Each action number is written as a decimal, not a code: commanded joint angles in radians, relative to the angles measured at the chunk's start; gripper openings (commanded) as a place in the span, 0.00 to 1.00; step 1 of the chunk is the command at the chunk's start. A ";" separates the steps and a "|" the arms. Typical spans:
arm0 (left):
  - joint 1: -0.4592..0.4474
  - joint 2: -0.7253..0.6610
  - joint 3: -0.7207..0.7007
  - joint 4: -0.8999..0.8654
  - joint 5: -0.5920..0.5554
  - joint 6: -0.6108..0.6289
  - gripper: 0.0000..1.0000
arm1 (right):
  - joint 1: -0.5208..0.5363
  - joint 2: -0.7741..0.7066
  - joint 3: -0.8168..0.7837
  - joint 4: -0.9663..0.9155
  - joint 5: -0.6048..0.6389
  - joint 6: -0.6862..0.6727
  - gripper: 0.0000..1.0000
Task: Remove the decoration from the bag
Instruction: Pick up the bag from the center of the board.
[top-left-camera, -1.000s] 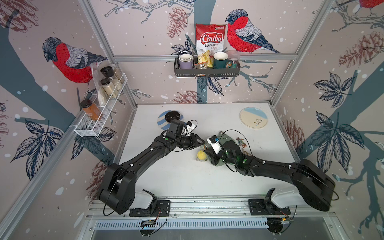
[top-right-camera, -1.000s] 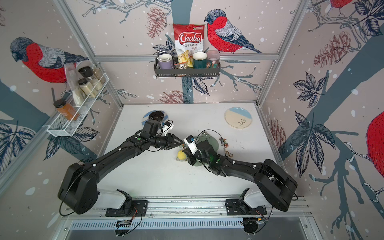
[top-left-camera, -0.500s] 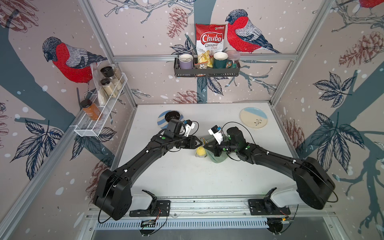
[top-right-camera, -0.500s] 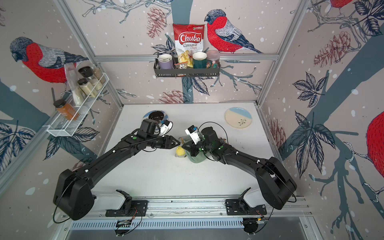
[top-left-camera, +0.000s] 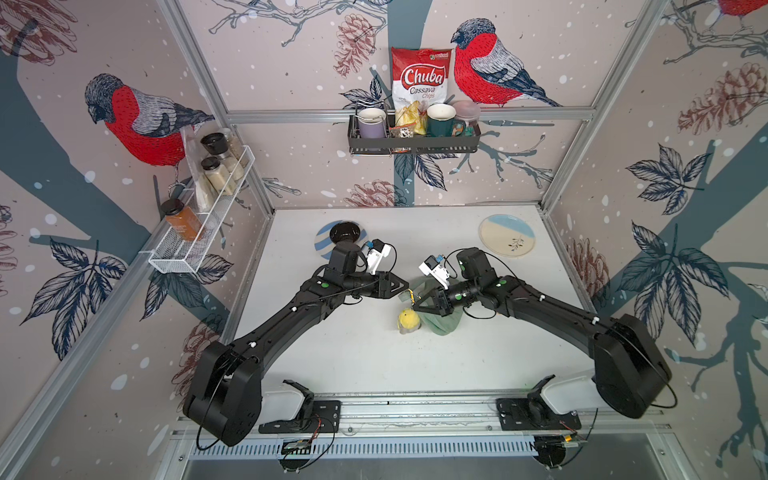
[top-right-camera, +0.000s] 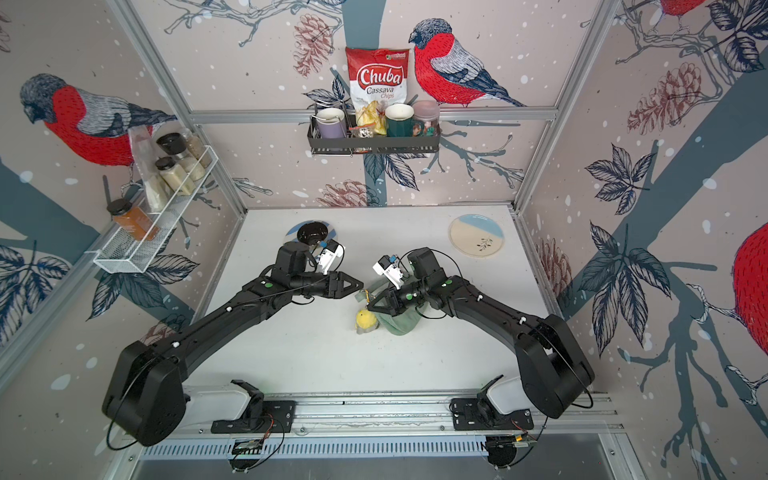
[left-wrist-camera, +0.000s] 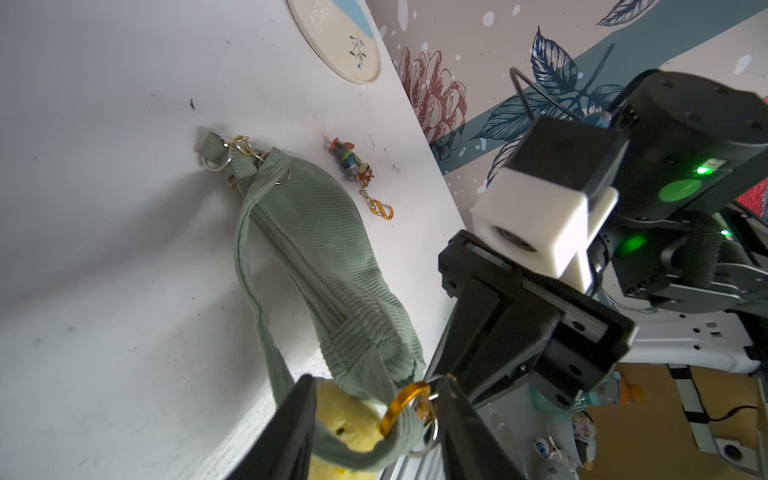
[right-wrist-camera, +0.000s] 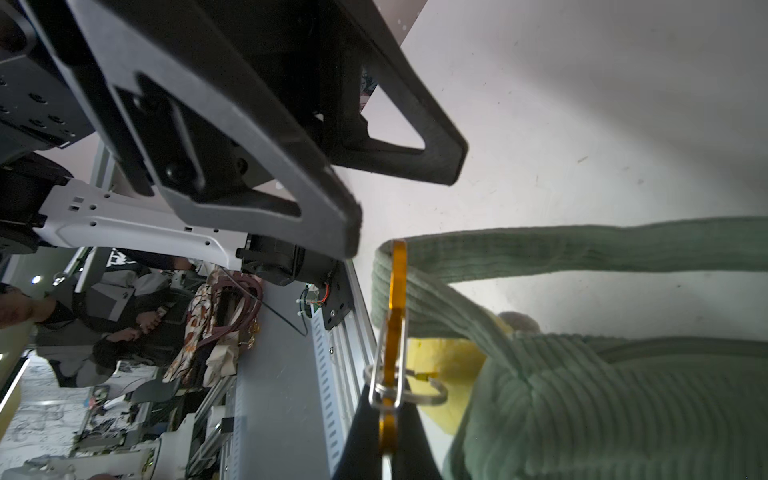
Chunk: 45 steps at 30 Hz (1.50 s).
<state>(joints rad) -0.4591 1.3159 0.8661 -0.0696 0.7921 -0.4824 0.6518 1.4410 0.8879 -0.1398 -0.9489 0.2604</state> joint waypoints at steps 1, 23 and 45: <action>0.002 0.005 -0.007 0.071 0.073 -0.042 0.42 | -0.005 0.013 0.015 -0.014 -0.087 -0.002 0.00; -0.013 -0.031 -0.080 0.110 0.129 -0.130 0.12 | -0.034 0.038 0.013 0.034 -0.125 0.060 0.00; 0.011 0.057 -0.006 0.093 0.070 -0.236 0.00 | -0.025 -0.206 -0.083 -0.028 0.431 -0.025 0.58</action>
<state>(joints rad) -0.4496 1.3670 0.8505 0.0032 0.8658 -0.6998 0.6014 1.3090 0.8394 -0.1730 -0.7700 0.2985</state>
